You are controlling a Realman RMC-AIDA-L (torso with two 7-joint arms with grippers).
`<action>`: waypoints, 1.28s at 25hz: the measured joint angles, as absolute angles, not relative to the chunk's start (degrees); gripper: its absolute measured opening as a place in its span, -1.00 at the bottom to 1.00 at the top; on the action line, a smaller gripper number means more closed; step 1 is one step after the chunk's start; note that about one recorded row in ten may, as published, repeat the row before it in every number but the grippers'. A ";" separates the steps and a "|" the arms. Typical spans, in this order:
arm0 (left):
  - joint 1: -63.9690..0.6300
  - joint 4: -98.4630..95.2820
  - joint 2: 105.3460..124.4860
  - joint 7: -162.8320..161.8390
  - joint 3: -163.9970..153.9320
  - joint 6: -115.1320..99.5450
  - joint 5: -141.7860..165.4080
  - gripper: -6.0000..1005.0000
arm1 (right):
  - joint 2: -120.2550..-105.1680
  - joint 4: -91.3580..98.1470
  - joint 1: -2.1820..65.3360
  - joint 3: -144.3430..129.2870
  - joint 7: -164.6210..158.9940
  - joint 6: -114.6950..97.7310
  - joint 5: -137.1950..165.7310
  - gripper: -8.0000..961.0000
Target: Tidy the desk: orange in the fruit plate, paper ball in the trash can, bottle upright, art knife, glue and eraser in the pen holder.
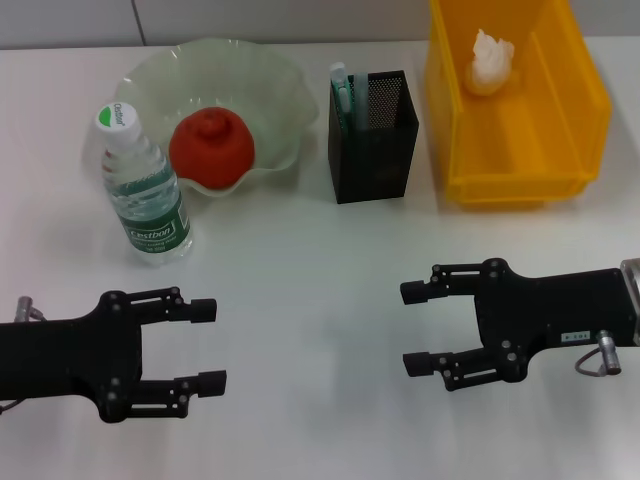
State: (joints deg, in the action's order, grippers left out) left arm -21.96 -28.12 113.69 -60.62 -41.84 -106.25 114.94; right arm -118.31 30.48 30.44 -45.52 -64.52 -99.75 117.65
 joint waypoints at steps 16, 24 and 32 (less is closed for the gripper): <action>-23.27 -29.05 113.50 -61.62 -41.83 -106.19 116.29 0.54 | -118.58 30.32 30.64 -45.53 -64.51 -99.16 117.69 0.62; -23.47 -29.63 113.45 -61.62 -41.67 -105.96 116.30 0.54 | -118.79 30.32 30.88 -45.53 -64.51 -99.06 117.69 0.62; -23.47 -29.70 113.46 -61.61 -41.66 -105.87 116.27 0.54 | -118.83 30.32 31.00 -45.53 -64.51 -99.04 117.69 0.62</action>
